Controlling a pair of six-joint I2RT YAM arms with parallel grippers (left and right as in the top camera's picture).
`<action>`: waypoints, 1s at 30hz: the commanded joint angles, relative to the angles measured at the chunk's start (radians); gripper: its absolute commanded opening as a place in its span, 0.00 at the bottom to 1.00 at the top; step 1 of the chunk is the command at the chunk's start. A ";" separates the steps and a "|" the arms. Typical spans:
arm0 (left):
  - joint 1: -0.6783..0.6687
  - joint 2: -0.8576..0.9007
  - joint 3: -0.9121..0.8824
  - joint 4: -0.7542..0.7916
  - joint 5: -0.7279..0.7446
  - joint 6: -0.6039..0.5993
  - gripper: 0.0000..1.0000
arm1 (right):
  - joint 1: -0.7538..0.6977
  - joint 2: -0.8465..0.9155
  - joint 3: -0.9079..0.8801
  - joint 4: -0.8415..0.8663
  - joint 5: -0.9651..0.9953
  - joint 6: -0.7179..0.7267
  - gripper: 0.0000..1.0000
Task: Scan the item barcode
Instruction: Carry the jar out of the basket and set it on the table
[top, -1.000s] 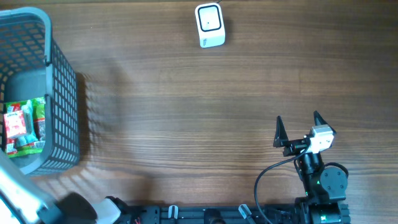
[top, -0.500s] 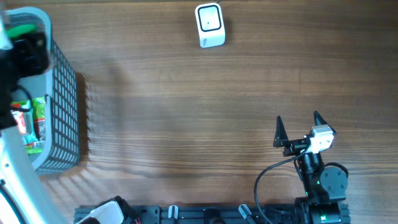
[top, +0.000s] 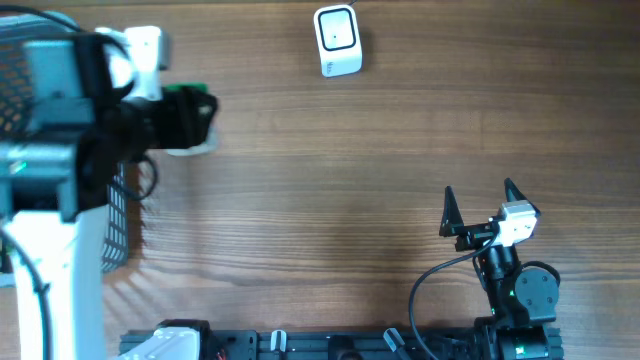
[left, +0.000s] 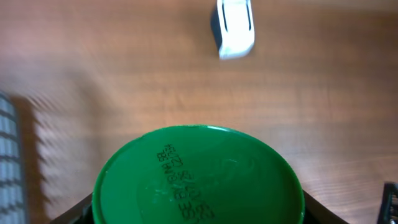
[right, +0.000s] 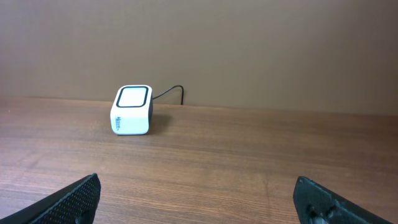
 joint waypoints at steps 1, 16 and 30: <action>-0.124 0.050 -0.092 0.009 -0.094 -0.191 0.61 | -0.004 -0.009 -0.001 0.003 0.010 0.010 1.00; -0.550 0.338 -0.577 0.531 -0.140 -0.446 0.59 | -0.004 -0.009 -0.001 0.003 0.010 0.010 1.00; -0.622 0.554 -0.582 0.765 -0.140 -0.462 0.65 | -0.004 -0.009 -0.001 0.003 0.010 0.010 1.00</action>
